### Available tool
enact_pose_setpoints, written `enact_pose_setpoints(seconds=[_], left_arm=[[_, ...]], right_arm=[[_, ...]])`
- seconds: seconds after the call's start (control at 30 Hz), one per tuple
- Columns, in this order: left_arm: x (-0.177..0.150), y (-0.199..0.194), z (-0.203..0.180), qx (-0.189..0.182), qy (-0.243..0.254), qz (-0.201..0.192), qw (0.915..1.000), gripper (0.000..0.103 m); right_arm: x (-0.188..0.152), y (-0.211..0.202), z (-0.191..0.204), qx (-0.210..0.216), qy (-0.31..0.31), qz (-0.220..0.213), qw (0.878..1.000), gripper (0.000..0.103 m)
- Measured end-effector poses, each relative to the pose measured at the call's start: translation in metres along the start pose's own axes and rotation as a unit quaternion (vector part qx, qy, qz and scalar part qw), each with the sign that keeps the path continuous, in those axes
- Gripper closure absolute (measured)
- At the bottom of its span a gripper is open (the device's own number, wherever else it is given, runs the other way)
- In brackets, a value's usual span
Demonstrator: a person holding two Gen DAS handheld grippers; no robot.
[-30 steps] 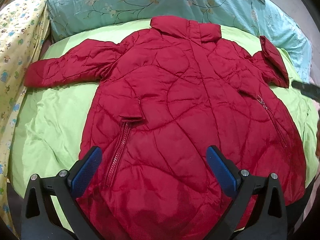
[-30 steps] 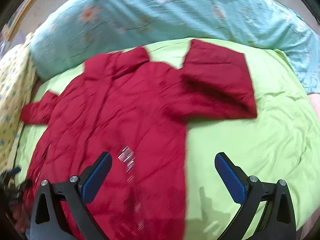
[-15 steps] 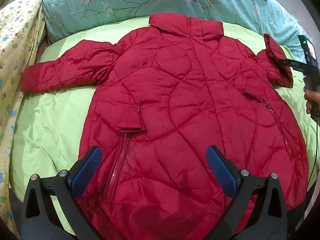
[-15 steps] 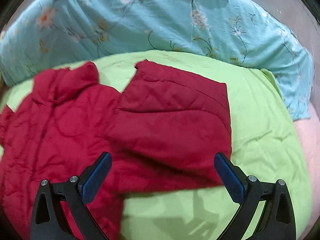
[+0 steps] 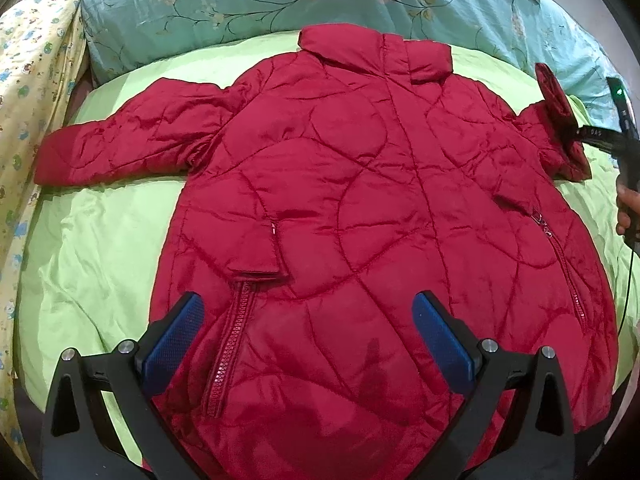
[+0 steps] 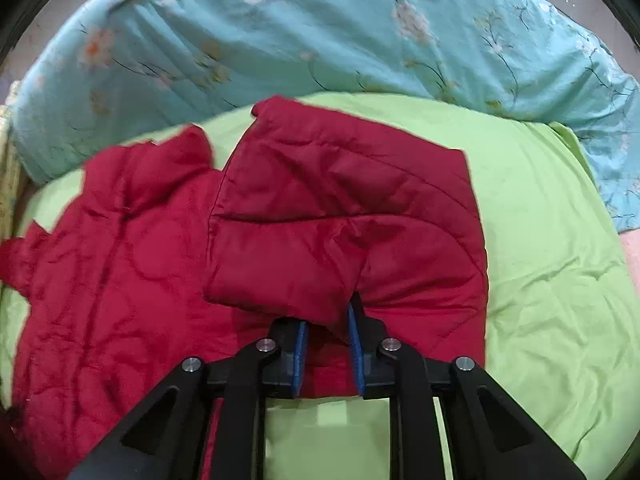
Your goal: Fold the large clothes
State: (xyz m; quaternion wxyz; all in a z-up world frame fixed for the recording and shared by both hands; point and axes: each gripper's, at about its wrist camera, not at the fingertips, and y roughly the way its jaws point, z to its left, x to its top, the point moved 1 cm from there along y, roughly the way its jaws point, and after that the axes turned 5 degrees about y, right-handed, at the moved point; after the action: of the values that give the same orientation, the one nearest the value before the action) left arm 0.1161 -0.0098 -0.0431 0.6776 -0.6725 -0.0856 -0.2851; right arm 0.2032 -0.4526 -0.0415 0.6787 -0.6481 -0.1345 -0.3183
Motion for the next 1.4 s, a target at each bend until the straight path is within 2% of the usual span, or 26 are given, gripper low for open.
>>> enact_pose_setpoints(seconds=[0.2,0.37,0.5,0.63,0.77,0.93,1.0,1.1,1.17,1.23,1.3,1.33,1.37,1.4], left_arm=[[0.001,0.003,0.003,-0.027,-0.009,0.000,0.9996,0.000],[0.005,-0.003,0.007,-0.052,-0.016,-0.009,0.9985,0.000],[0.016,-0.006,0.021,-0.113,-0.046,-0.012,0.9925,0.000],[0.031,-0.007,0.037,-0.146,-0.072,-0.025,0.9863,0.000],[0.049,-0.001,0.058,-0.184,-0.107,-0.030,0.9767,0.000],[0.079,0.028,0.083,-0.232,-0.143,-0.019,0.9619,0.000],[0.095,0.047,0.090,-0.256,-0.159,-0.006,0.9535,0.000],[0.120,0.080,0.095,-0.305,-0.191,0.020,0.9327,0.000],[0.130,0.098,0.094,-0.321,-0.200,0.034,0.9249,0.000],[0.139,0.115,0.089,-0.324,-0.202,0.049,0.9228,0.013],[0.146,0.129,0.083,-0.341,-0.198,0.063,0.9170,0.059],[0.148,0.133,0.081,-0.342,-0.197,0.068,0.9163,0.068],[0.150,0.136,0.079,-0.335,-0.192,0.069,0.9199,0.081],[0.153,0.139,0.080,-0.333,-0.188,0.066,0.9217,0.087]], right_arm=[[0.001,-0.031,0.040,0.105,-0.001,-0.016,0.994,0.092],[0.003,-0.042,0.098,0.204,-0.018,-0.009,0.979,0.094],[-0.001,-0.042,0.155,0.257,-0.053,-0.001,0.965,0.095],[-0.014,-0.027,0.203,0.293,-0.077,0.022,0.953,0.095],[-0.026,-0.005,0.245,0.322,-0.091,0.046,0.941,0.095],[-0.046,0.022,0.275,0.329,-0.116,0.067,0.935,0.095],[-0.054,0.029,0.280,0.322,-0.128,0.071,0.935,0.095],[-0.063,0.035,0.290,0.318,-0.147,0.069,0.934,0.094],[-0.068,0.035,0.293,0.316,-0.159,0.063,0.933,0.094],[-0.070,0.034,0.296,0.314,-0.165,0.060,0.933,0.094],[-0.071,0.034,0.302,0.311,-0.169,0.057,0.933,0.091],[-0.072,0.034,0.302,0.313,-0.170,0.058,0.933,0.089],[-0.073,0.035,0.302,0.309,-0.171,0.059,0.934,0.087],[-0.073,0.035,0.301,0.303,-0.173,0.058,0.936,0.085]])
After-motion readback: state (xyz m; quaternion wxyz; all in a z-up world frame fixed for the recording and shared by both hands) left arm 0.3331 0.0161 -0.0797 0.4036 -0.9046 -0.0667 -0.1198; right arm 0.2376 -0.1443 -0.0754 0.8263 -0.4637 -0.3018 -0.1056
